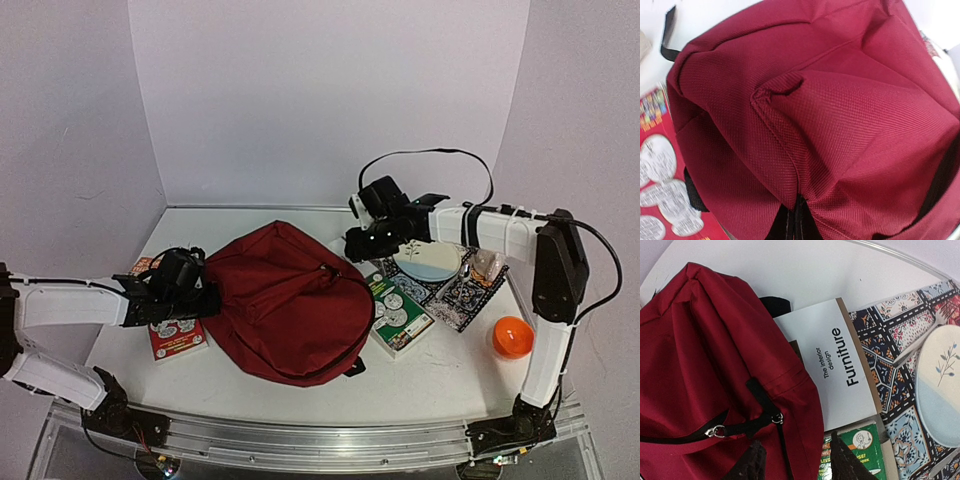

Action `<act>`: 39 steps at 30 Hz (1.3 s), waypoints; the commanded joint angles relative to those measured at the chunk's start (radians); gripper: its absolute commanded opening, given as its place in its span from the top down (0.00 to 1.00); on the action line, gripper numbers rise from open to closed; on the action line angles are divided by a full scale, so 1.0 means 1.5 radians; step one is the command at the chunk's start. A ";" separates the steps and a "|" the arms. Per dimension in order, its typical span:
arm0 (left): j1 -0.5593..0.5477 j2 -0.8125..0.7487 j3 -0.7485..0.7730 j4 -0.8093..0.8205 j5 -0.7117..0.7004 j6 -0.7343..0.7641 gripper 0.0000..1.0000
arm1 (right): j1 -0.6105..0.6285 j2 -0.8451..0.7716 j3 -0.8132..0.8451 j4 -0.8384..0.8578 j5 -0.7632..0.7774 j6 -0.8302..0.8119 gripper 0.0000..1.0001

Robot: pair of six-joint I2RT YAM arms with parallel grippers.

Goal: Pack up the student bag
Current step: Place the student bag at the center of the board, then move the student bag to the center of the board.

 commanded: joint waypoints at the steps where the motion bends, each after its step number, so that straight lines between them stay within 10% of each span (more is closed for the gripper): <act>1: 0.033 0.048 0.071 0.003 -0.076 0.075 0.97 | 0.002 -0.022 -0.030 -0.006 0.021 0.003 0.48; 15: 0.081 0.135 0.239 -0.023 -0.040 0.162 0.53 | 0.037 0.014 -0.093 0.014 -0.086 0.063 0.43; 20: 0.015 0.125 0.239 -0.036 0.030 0.145 0.35 | 0.070 0.011 -0.103 0.021 -0.104 0.087 0.62; 30: -0.084 0.110 0.150 -0.071 0.019 0.043 0.23 | 0.149 -0.031 -0.129 0.021 -0.129 0.112 0.79; 39: -0.060 0.155 0.166 -0.125 -0.141 0.057 0.21 | 0.119 -0.075 -0.138 0.008 -0.017 0.076 0.61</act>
